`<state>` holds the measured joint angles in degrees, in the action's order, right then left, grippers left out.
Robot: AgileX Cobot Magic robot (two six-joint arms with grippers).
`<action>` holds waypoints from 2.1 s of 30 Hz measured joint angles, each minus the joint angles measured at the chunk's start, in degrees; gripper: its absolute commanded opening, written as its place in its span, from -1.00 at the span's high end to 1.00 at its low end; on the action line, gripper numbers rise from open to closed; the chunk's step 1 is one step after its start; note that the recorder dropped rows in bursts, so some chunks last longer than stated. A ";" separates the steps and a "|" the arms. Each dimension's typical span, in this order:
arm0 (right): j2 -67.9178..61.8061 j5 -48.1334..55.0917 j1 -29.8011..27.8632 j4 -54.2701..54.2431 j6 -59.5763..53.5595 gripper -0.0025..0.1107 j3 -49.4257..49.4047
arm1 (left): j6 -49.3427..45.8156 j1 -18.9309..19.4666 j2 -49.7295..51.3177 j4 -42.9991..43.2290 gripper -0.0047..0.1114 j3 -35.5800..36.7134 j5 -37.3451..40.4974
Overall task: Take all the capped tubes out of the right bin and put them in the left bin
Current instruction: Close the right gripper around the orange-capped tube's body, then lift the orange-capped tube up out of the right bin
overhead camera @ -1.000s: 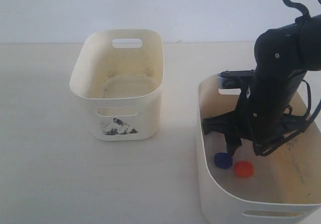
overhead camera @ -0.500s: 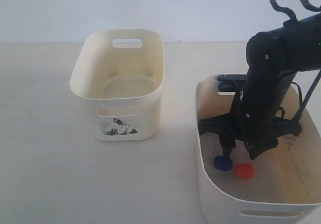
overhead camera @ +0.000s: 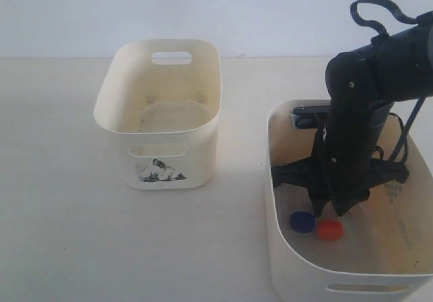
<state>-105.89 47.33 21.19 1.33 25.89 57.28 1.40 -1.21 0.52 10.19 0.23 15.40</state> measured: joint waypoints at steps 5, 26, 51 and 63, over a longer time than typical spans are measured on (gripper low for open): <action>0.93 0.28 0.00 0.14 0.00 0.55 0.00 | 0.00 0.00 0.00 0.00 0.84 0.00 0.00; -0.33 -0.02 0.00 0.37 -0.11 0.42 0.22 | 0.00 0.00 0.00 0.00 0.84 0.00 0.00; 7.88 1.46 0.03 -0.24 -4.96 0.96 -0.94 | 0.00 0.00 0.00 0.00 0.84 0.00 0.00; 30.36 -1.58 0.03 -1.33 -7.50 0.96 -1.03 | 0.00 0.00 0.00 0.00 0.84 0.00 0.00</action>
<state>-75.53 45.75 21.22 0.00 18.39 56.25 1.40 -1.21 0.52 10.19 0.23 15.40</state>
